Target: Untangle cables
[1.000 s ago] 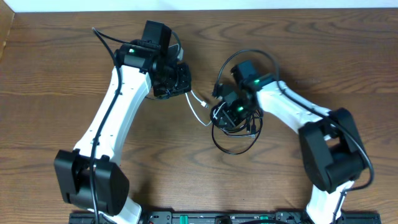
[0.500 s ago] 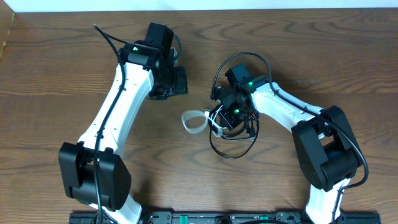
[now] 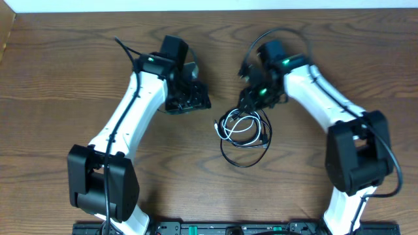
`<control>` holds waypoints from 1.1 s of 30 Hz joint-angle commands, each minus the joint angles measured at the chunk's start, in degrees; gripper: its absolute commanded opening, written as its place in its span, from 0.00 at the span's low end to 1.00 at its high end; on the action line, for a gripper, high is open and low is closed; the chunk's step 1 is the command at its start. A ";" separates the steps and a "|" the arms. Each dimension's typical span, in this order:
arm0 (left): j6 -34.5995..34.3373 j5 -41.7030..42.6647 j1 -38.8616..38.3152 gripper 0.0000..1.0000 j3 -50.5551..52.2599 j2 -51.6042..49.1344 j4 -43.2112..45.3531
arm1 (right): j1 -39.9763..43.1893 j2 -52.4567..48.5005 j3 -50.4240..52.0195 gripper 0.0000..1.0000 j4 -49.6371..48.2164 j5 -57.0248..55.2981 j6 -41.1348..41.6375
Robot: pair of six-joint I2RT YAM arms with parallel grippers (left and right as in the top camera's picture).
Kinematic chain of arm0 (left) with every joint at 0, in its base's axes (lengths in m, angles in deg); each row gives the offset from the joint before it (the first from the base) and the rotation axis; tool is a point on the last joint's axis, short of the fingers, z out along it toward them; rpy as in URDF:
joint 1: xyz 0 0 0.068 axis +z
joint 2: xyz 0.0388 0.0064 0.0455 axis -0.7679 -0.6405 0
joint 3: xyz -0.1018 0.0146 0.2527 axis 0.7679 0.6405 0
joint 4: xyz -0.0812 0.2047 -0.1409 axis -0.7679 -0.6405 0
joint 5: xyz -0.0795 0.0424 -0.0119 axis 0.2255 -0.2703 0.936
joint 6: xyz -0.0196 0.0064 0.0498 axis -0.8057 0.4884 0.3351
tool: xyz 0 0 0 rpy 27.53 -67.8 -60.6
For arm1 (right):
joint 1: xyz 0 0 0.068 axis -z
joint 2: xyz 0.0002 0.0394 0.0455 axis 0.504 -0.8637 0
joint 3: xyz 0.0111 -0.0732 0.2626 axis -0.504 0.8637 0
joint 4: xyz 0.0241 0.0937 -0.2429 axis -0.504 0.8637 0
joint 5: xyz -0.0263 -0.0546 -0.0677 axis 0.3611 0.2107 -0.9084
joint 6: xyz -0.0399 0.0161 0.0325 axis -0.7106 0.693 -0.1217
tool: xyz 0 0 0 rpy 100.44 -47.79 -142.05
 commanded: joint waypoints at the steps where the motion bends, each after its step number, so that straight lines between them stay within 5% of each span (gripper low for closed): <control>1: 1.84 2.34 -2.51 0.65 2.51 -0.50 3.43 | 4.81 3.63 -3.63 0.43 1.57 0.11 4.28; 9: 0.17 2.38 -7.61 0.59 4.11 -4.61 9.22 | 12.22 5.14 -4.02 0.44 3.89 0.11 5.03; 23: -10.47 1.55 -9.73 0.54 4.11 -13.99 16.68 | 12.61 5.14 -3.48 0.56 5.97 -3.76 4.83; 33: -10.47 -9.97 -12.50 0.54 5.18 -13.99 15.82 | 12.07 5.14 -3.48 0.63 6.29 -3.80 4.81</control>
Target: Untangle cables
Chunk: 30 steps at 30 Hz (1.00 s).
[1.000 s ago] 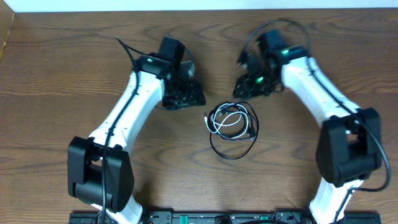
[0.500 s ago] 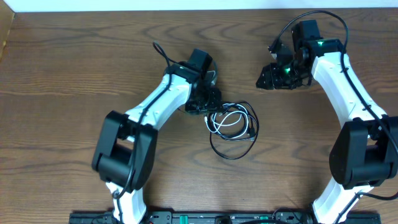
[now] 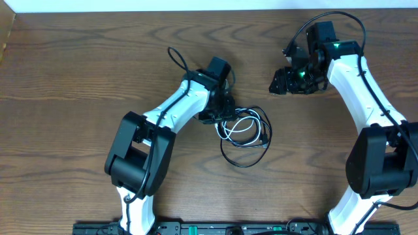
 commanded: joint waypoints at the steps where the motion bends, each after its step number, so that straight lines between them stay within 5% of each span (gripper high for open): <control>1: -0.52 -6.71 -0.81 0.54 1.86 -0.44 -0.55 | -0.68 1.01 -0.17 0.63 0.15 -0.35 0.11; 21: -0.70 -7.63 -4.50 0.53 9.33 -0.44 4.98 | -0.70 1.01 0.20 0.66 0.83 -2.40 0.11; 26: -0.70 -8.09 -5.22 0.37 9.33 -0.44 8.81 | -0.70 1.01 0.20 0.66 0.57 -2.40 0.11; 30: -0.68 -12.83 -5.14 0.09 9.25 -0.37 10.64 | -0.70 1.01 0.20 0.66 0.48 -2.38 0.09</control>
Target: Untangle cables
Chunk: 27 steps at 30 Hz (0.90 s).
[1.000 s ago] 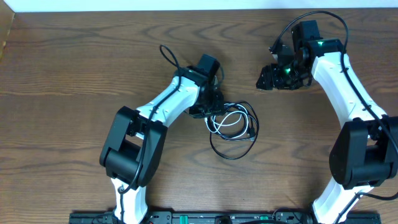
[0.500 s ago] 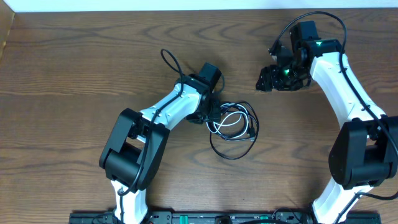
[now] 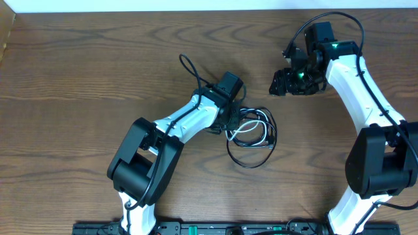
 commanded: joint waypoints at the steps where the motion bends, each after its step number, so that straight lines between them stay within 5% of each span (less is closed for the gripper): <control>1: 0.22 -5.18 0.26 0.08 1.29 -1.97 0.22 | -0.39 1.01 0.15 0.66 -0.15 -0.02 0.11; 16: 5.66 0.90 3.34 0.07 -1.36 23.17 0.04 | -0.96 1.01 0.15 0.67 -0.61 23.26 -14.03; 27: 13.07 26.80 12.68 0.08 -1.36 27.47 0.87 | -2.69 0.98 0.15 0.68 -3.30 23.91 -14.27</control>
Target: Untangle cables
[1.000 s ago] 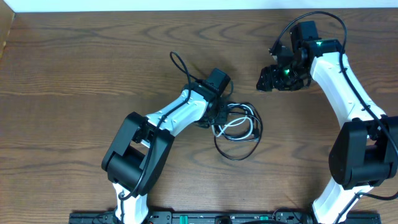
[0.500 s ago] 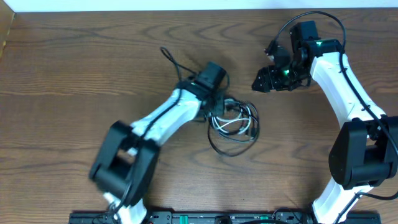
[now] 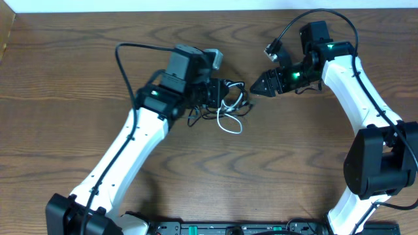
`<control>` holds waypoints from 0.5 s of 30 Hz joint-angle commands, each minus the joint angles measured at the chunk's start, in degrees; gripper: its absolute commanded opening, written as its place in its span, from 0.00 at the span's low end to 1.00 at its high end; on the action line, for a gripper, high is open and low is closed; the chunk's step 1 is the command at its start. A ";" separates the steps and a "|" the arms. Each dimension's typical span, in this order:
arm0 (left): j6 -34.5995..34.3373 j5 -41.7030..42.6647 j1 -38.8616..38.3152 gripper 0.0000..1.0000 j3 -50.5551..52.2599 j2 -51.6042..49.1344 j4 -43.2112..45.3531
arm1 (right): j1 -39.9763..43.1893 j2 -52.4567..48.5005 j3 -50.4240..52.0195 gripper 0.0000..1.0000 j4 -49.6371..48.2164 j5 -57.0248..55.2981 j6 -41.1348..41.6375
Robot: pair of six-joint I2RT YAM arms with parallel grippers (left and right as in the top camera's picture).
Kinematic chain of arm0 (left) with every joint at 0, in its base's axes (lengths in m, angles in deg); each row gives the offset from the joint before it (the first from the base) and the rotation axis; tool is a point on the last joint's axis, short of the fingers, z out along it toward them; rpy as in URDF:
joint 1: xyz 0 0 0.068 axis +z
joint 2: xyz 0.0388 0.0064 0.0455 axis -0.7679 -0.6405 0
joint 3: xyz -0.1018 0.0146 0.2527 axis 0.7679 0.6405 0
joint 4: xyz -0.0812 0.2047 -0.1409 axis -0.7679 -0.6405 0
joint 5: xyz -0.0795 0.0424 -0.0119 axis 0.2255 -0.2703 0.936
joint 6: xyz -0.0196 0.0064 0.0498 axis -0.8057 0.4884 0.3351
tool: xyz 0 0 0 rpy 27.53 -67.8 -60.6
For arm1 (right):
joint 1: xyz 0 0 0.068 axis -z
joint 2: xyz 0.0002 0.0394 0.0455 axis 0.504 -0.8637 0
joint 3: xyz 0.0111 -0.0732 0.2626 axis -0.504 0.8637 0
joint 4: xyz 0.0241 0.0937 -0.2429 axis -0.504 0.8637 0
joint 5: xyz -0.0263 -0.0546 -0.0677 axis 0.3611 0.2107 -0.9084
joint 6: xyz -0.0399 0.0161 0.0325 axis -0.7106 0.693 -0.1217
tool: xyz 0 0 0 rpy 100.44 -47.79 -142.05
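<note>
A tangle of black and white cables (image 3: 228, 117) hangs bunched at the fingers of my left gripper (image 3: 221, 98), which is shut on it at the upper middle of the table. A white loop (image 3: 230, 126) trails below the gripper and black strands (image 3: 196, 117) fall to its left. My right gripper (image 3: 256, 85) points left at the bundle from close by on its right, a small gap from the nearest black loop (image 3: 236, 85). From above its fingers look like a single wedge, so their opening cannot be made out.
The brown wooden table (image 3: 78, 78) stretches around both arms. The arms' own black cables arch over the left arm (image 3: 124, 52) and the right arm (image 3: 326, 13). A dark rail (image 3: 215, 228) runs along the front edge.
My left gripper moved up and left from the table's middle, and the bundle came with it, now bunched instead of spread in loops. My right gripper turned and came left toward the bundle.
At first my right gripper was at the top of the looped cables and my left was off to the left. Then the right was back at the upper right while the left reached the loops. Now the left holds the bundle and the right is beside it.
</note>
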 commanded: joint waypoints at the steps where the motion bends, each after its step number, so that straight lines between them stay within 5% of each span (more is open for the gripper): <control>1: 2.75 13.22 4.24 0.07 -0.96 0.02 0.90 | -1.53 0.98 0.15 0.68 -1.07 1.36 -1.66; 15: -8.39 21.14 10.32 0.08 -0.96 0.02 6.01 | -7.13 0.96 0.17 0.64 -5.53 -6.80 7.52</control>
